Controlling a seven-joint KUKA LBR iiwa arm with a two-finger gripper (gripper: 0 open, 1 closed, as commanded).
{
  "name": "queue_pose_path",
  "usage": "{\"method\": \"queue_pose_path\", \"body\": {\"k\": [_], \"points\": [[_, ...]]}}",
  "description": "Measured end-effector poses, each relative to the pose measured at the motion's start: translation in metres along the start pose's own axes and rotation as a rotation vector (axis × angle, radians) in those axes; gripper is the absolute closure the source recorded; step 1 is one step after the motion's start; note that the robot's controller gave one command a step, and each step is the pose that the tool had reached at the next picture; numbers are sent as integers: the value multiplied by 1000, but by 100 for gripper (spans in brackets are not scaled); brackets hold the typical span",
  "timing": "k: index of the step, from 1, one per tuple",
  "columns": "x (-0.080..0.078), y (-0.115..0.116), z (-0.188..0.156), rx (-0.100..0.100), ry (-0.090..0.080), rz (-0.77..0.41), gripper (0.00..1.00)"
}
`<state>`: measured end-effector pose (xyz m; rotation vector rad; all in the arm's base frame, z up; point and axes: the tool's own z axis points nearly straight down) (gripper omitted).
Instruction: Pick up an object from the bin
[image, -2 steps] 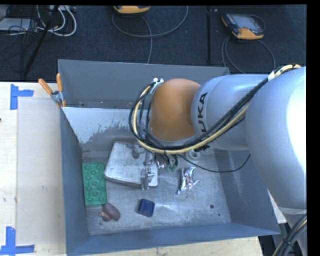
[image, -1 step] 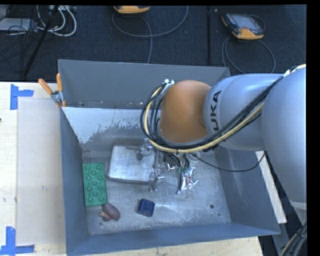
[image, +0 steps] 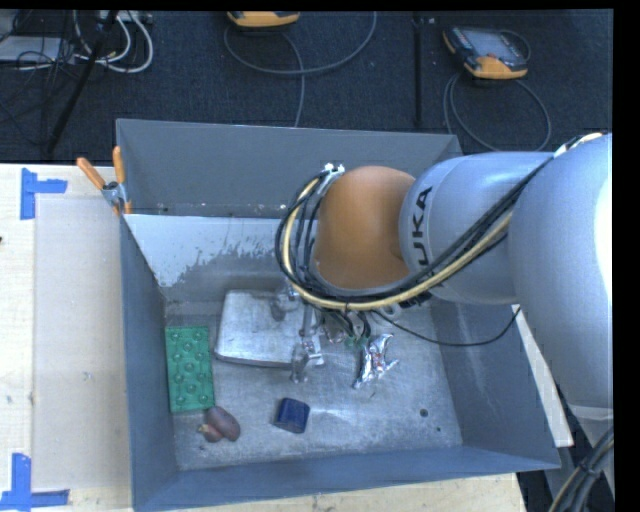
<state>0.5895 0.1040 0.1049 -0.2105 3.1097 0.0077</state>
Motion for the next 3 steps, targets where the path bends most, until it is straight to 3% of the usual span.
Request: {"method": "queue_pose_path", "body": {"k": [1,2,3], "points": [[-1,0,2,-1,-2,40,0],[0,0,2,-1,3,42,100],[0,-1,-2,4,36,40,100]]}}
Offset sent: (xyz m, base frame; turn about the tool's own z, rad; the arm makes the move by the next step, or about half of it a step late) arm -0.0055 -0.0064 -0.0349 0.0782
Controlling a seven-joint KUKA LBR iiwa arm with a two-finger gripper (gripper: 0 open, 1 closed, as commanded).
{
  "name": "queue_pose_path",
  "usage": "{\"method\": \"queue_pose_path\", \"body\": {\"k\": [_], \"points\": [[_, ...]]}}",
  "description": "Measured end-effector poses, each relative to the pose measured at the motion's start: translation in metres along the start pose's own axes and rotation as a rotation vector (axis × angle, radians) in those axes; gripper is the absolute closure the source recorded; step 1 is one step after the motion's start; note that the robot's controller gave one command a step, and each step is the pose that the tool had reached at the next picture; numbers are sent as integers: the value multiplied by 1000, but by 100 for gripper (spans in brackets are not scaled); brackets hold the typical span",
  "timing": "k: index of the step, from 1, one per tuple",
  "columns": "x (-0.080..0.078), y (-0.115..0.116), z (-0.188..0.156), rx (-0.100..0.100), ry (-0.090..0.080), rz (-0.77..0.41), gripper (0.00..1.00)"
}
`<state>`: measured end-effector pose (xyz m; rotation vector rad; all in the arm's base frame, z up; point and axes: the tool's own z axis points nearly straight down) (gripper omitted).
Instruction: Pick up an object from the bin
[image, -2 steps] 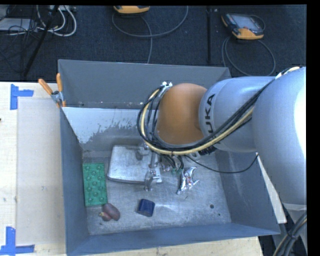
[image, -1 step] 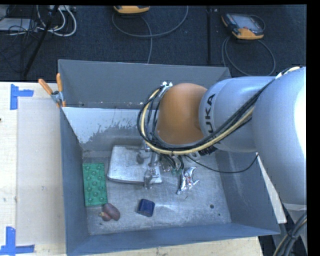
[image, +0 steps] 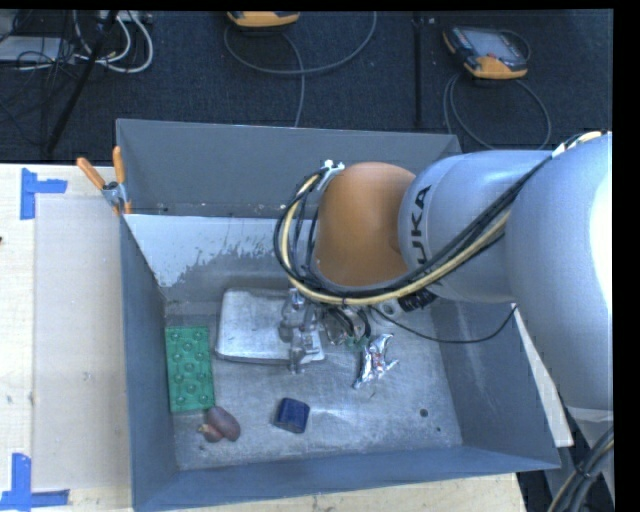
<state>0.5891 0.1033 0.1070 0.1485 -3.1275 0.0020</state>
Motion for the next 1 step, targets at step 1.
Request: {"method": "queue_pose_path", "body": {"k": [1], "points": [[-1,0,-65,-2,-18,1,100]]}}
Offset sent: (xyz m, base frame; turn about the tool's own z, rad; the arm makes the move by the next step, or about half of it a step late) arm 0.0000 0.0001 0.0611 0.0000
